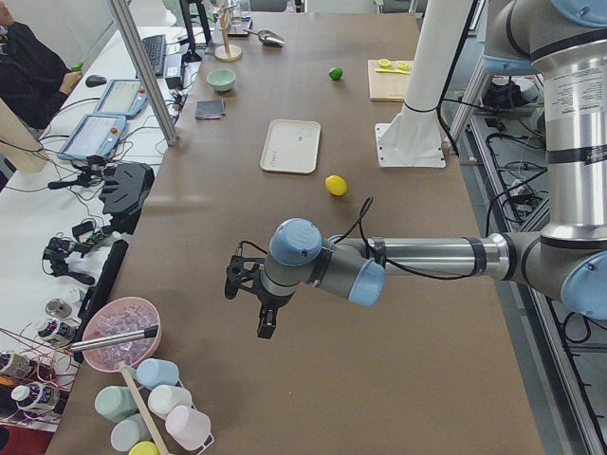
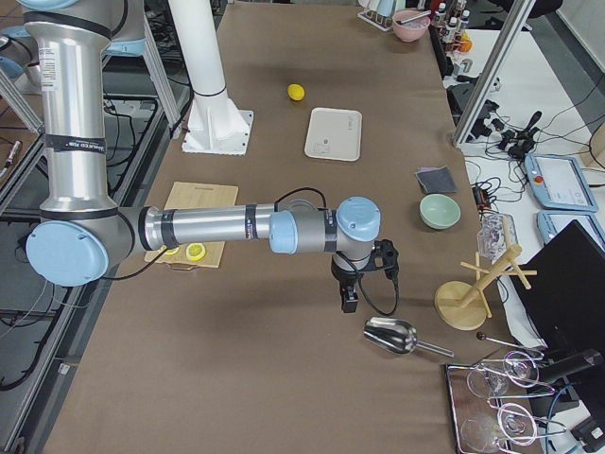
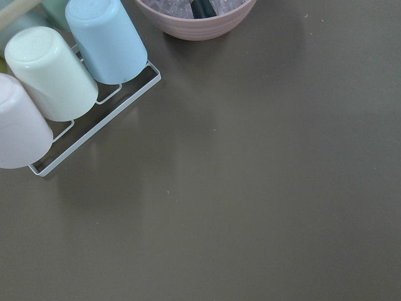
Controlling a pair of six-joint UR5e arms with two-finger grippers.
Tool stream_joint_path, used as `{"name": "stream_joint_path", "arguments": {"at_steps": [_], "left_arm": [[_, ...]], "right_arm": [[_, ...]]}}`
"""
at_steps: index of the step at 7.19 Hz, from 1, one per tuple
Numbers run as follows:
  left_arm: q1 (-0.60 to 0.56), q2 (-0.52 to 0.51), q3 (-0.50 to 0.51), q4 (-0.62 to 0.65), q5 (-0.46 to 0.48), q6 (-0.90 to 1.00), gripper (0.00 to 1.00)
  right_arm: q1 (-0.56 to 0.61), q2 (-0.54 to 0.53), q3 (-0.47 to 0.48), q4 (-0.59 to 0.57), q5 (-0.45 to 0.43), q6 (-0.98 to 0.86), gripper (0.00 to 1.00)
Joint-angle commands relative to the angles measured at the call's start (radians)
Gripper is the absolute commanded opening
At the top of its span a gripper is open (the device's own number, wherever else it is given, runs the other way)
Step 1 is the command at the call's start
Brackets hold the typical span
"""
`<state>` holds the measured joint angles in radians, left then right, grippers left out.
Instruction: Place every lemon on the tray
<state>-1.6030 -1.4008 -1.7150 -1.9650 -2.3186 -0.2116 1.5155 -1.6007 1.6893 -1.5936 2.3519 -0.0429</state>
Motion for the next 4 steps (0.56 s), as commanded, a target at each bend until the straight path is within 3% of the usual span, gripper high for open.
{"name": "stream_joint_path", "arguments": {"at_steps": [1,4], "left_arm": [[0.0,-0.001,0.003,0.001,-0.001,0.001,0.98],[0.002,-0.001,0.008,0.0,-0.005,0.001,0.98]], "right_arm": [[0.002,-0.007,0.0,0.001,0.003,0.0,1.0],[0.002,-0.005,-0.002,0.003,0.0,0.0,1.0]]}}
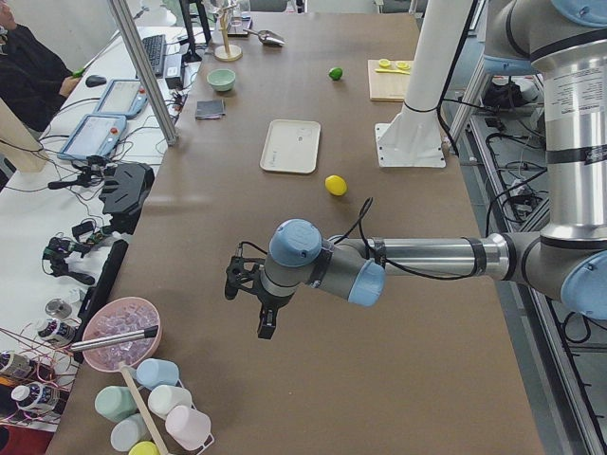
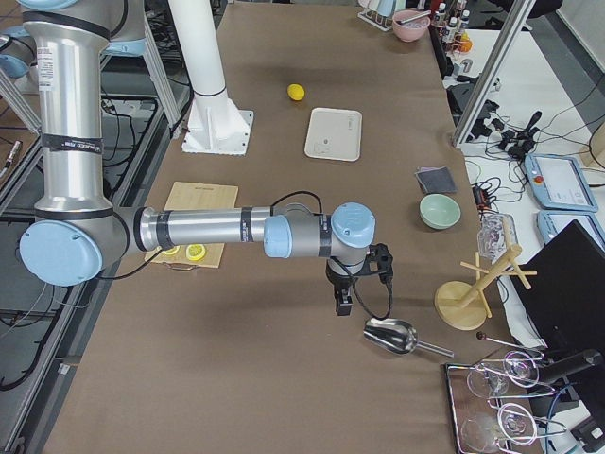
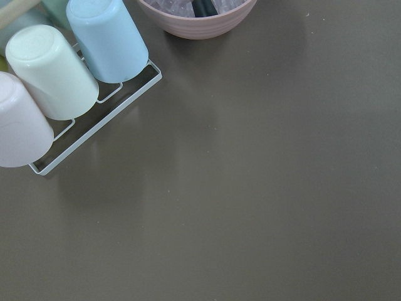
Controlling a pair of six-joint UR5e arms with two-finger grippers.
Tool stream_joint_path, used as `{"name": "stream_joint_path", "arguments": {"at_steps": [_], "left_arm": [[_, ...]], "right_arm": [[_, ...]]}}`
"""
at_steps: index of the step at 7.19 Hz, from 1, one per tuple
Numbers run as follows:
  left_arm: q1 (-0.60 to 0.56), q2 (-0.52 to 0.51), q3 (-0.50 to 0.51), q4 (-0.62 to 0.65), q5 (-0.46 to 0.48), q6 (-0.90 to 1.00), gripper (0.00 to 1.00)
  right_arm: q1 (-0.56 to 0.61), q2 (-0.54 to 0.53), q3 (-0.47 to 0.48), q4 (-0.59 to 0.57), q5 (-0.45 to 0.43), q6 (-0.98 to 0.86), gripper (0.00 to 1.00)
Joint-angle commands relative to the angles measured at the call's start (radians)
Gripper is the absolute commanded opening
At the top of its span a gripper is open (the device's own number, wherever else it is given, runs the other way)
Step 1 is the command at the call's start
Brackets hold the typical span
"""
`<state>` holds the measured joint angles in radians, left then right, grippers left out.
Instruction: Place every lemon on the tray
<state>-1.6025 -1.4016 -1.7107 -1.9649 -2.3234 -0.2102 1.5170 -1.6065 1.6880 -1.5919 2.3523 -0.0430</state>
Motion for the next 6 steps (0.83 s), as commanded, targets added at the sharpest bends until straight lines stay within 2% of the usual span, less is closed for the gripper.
{"name": "stream_joint_path", "arguments": {"at_steps": [1,5,6], "left_arm": [[0.001,0.0,0.003,0.0,-0.001,0.0,0.98],[0.001,-0.011,0.034,-0.009,-0.004,0.011,0.98],[0.001,-0.013,0.039,-0.009,-0.037,0.006,0.98]], "right_arm": [[0.0,0.002,-0.004,0.001,-0.001,0.0,1.0],[-0.001,0.013,-0.011,0.001,0.005,-0.003,1.0],[-0.001,0.019,-0.01,0.001,0.027,-0.005,1.0]]}}
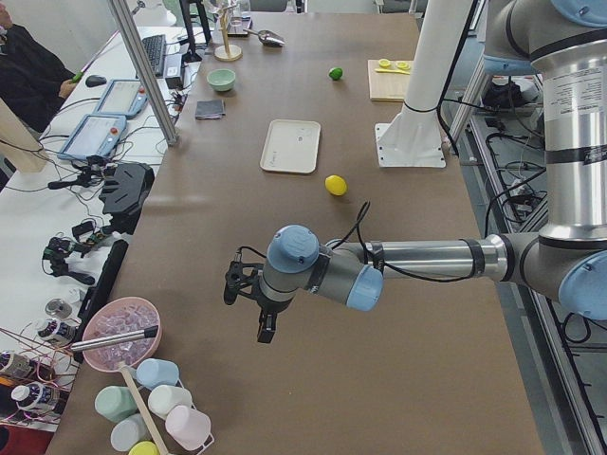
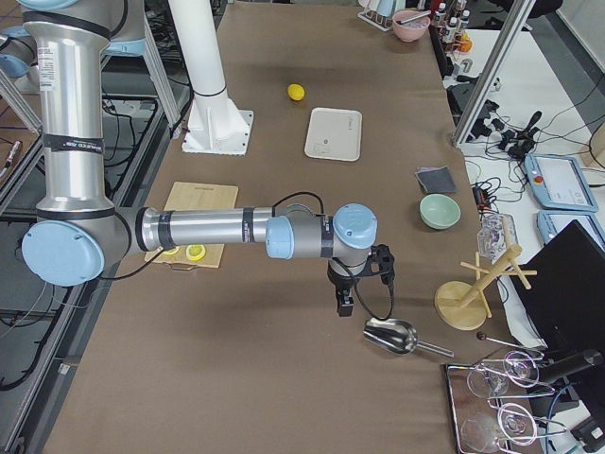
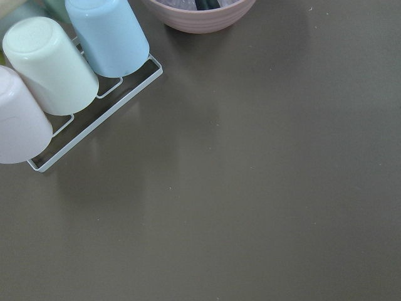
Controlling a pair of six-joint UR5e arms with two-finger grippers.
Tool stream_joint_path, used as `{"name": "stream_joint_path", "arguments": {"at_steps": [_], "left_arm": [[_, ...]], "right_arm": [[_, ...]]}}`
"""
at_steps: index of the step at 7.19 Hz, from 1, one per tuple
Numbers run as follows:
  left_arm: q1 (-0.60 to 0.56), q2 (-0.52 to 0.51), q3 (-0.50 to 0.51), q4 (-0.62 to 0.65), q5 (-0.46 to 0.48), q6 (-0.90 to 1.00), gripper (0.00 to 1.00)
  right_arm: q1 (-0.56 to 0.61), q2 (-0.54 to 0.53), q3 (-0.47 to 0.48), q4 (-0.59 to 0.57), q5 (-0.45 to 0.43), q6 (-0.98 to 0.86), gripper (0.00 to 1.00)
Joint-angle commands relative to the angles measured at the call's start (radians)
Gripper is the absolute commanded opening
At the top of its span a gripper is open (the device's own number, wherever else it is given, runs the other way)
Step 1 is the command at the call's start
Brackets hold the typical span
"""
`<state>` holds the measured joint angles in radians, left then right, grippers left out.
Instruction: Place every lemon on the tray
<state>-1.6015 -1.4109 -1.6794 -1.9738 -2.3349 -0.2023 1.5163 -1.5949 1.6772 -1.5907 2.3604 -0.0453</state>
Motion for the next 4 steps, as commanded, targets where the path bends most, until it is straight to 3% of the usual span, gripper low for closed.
{"name": "stream_joint_path", "arguments": {"at_steps": [1,4], "left_arm": [[-0.001,0.0,0.003,-0.014,-0.024,0.004,0.98],[0.0,-0.04,0.058,-0.017,-0.031,-0.006,0.98]], "right_arm": [[-0.001,0.044,0.004,0.002,0.035,-0.005,1.0],[-0.022,0.069,-0.032,0.003,0.034,-0.005,1.0]]}}
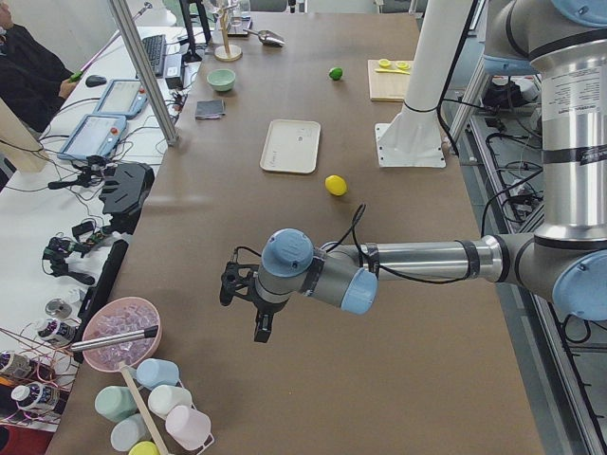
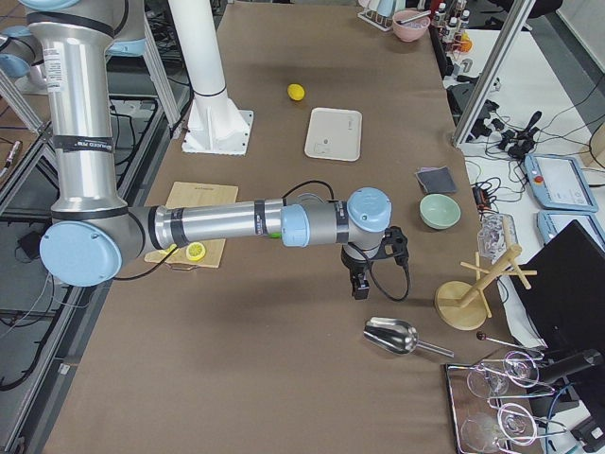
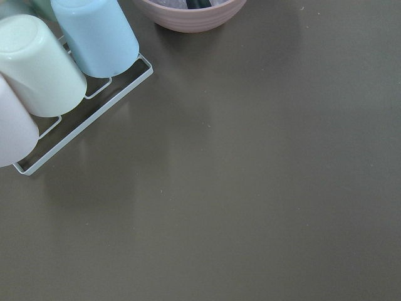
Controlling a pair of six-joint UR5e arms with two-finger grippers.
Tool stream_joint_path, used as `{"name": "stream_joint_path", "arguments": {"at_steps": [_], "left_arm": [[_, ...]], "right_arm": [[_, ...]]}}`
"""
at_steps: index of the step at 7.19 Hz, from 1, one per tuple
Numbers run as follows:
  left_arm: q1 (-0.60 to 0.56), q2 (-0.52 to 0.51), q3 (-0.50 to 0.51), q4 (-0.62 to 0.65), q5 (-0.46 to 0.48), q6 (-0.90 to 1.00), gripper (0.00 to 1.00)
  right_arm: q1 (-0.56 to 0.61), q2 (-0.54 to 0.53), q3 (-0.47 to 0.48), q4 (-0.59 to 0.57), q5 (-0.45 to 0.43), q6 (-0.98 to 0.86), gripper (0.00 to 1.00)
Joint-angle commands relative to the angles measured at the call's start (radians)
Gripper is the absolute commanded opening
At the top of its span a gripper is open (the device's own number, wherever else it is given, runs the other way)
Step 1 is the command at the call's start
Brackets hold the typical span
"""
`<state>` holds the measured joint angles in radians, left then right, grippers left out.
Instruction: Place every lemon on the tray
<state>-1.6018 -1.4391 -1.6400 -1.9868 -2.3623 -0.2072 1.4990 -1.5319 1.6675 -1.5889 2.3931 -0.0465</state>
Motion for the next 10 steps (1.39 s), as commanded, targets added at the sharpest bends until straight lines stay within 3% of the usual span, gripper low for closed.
{"name": "stream_joint_path", "arguments": {"at_steps": [1,3,4,6,7,10], "left_arm": [[0.0,-0.012,0.011,-0.007,-0.002,0.009,0.98],[0.0,-0.001,0.009,-0.085,0.003,0.005,0.98],[0.0,0.0,0.005,-0.166,0.005,-0.004,0.98],[0.002,0.008,0.003,-0.188,-0.006,-0.008,0.98],[0.003,0.008,-0.007,-0.195,-0.006,-0.07,0.98],[0.006,0.008,-0.021,-0.231,-0.006,-0.162,0.98]], "right_arm": [[-0.006,-0.029,-0.026,0.098,0.004,-0.006,1.0],[-0.115,-0.073,-0.043,0.373,-0.002,0.042,1.0],[-0.191,-0.062,-0.007,0.429,-0.003,0.256,1.0],[-0.413,-0.06,0.029,0.722,-0.146,0.653,1.0],[-0.51,-0.069,0.075,0.76,-0.231,0.789,1.0],[-0.65,-0.241,0.24,0.761,-0.242,0.826,1.0]]}}
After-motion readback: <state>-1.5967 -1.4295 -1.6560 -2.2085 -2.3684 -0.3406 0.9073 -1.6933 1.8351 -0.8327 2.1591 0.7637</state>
